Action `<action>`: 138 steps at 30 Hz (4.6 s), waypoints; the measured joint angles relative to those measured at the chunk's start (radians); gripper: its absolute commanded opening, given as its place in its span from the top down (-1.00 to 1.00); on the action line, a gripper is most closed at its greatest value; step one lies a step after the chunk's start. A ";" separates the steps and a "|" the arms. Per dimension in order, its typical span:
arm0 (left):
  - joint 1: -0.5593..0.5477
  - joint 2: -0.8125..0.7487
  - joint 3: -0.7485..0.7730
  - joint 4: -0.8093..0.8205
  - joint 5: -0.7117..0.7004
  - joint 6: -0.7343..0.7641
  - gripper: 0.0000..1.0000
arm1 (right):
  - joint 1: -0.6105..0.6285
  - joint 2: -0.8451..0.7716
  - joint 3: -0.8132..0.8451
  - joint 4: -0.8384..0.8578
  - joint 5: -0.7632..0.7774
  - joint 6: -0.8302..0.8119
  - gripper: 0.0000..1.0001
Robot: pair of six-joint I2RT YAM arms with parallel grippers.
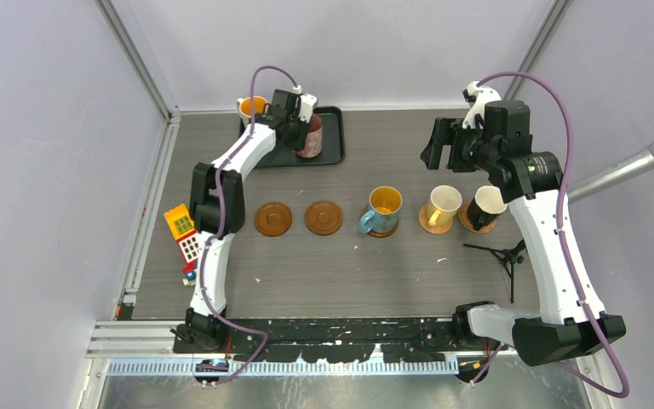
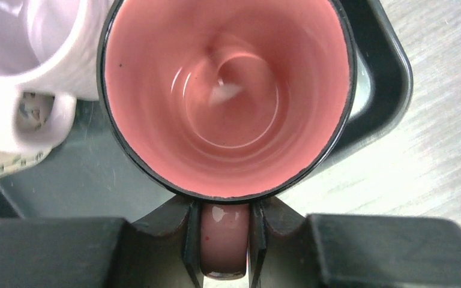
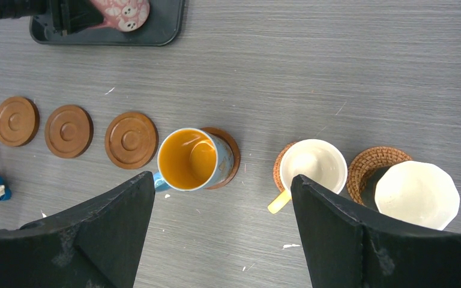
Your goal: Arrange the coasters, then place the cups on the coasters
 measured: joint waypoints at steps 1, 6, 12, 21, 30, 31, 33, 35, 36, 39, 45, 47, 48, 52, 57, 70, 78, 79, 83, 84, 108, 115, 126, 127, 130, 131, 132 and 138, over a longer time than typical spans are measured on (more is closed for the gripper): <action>0.000 -0.032 -0.044 0.014 0.000 -0.003 1.00 | 0.000 0.000 0.000 0.000 0.000 0.000 -0.76; 0.000 -0.203 -0.239 0.069 0.001 -0.029 1.00 | 0.000 -0.007 -0.008 0.002 -0.001 0.000 -0.76; 0.000 -0.426 -0.433 0.174 0.016 -0.068 1.00 | 0.000 -0.040 -0.034 0.004 -0.001 -0.006 -0.76; -0.043 -0.795 -0.793 0.232 0.029 -0.177 1.00 | 0.000 -0.092 -0.073 0.003 -0.001 -0.012 -0.76; -0.259 -1.039 -1.117 0.229 -0.019 -0.216 1.00 | 0.000 -0.101 -0.092 0.003 -0.001 -0.012 -0.76; -0.280 -1.044 -1.130 0.229 -0.032 -0.217 1.00 | 0.000 -0.101 -0.095 0.003 -0.001 -0.012 -0.76; -0.316 -1.046 -1.150 0.235 -0.060 -0.221 1.00 | 0.000 -0.101 -0.097 0.003 -0.001 -0.012 -0.76; -0.347 -1.046 -1.174 0.252 -0.104 -0.229 1.00 | 0.000 -0.101 -0.100 0.003 -0.001 -0.012 -0.76; -0.360 -1.046 -1.183 0.258 -0.122 -0.233 1.00 | 0.000 -0.102 -0.101 0.003 -0.001 -0.012 -0.76; -0.402 -1.040 -1.205 0.279 -0.193 -0.241 1.00 | 0.000 -0.107 -0.101 0.003 -0.003 -0.012 -0.76; -0.441 -0.993 -1.228 0.357 -0.267 -0.243 1.00 | 0.000 -0.117 -0.101 0.002 -0.004 -0.014 -0.76; -0.442 -0.973 -1.230 0.384 -0.277 -0.243 1.00 | 0.000 -0.117 -0.101 0.002 -0.004 -0.016 -0.76; -0.442 -0.963 -1.230 0.395 -0.282 -0.243 1.00 | 0.000 -0.117 -0.101 0.002 -0.004 -0.016 -0.76; -0.442 -0.924 -1.230 0.433 -0.298 -0.243 1.00 | 0.000 -0.117 -0.101 0.002 -0.004 -0.016 -0.76; -0.442 -0.890 -1.230 0.452 -0.301 -0.254 1.00 | 0.000 -0.117 -0.101 0.002 -0.003 -0.020 -0.76; -0.442 -0.863 -1.233 0.456 -0.293 -0.302 0.56 | -0.005 -0.117 -0.118 0.002 -0.001 -0.031 -0.76; -0.442 -0.868 -1.239 0.471 -0.269 -0.328 0.05 | -0.005 -0.118 -0.120 0.002 -0.001 -0.031 -0.76; -0.442 -0.873 -1.241 0.471 -0.264 -0.330 0.00 | -0.005 -0.118 -0.120 0.002 -0.001 -0.031 -0.76; -0.449 -0.904 -1.246 0.459 -0.244 -0.344 -0.16 | -0.006 -0.118 -0.122 0.002 -0.002 -0.030 -0.76; -0.451 -0.915 -1.246 0.452 -0.239 -0.346 -0.22 | -0.006 -0.118 -0.123 0.002 -0.002 -0.030 -0.76; -0.069 -0.912 -0.683 0.016 0.087 -0.201 -0.93 | -0.006 -0.109 -0.124 0.003 -0.020 -0.027 -0.76; 0.037 -0.633 -0.513 0.010 0.081 -0.137 -0.83 | -0.006 -0.080 -0.123 0.003 -0.019 -0.032 -0.76; 0.304 -0.267 -0.154 0.015 0.251 -0.070 -0.86 | -0.006 -0.067 -0.123 0.003 -0.012 -0.039 -0.76; 0.319 -0.240 -0.121 0.013 0.266 -0.066 -0.88 | -0.006 -0.066 -0.123 0.003 -0.011 -0.039 -0.76; 0.368 -0.144 0.001 0.014 0.319 -0.060 -0.89 | -0.006 -0.062 -0.123 0.003 -0.009 -0.040 -0.76; 0.384 -0.106 0.053 0.011 0.342 -0.062 -0.90 | -0.006 -0.060 -0.122 0.003 -0.008 -0.040 -0.76; 0.393 -0.080 0.086 0.013 0.355 -0.066 -0.90 | -0.006 -0.058 -0.122 0.003 -0.007 -0.040 -0.76; 0.433 0.048 0.239 0.045 0.420 -0.123 -0.88 | -0.006 -0.038 -0.121 0.003 -0.007 -0.042 -0.76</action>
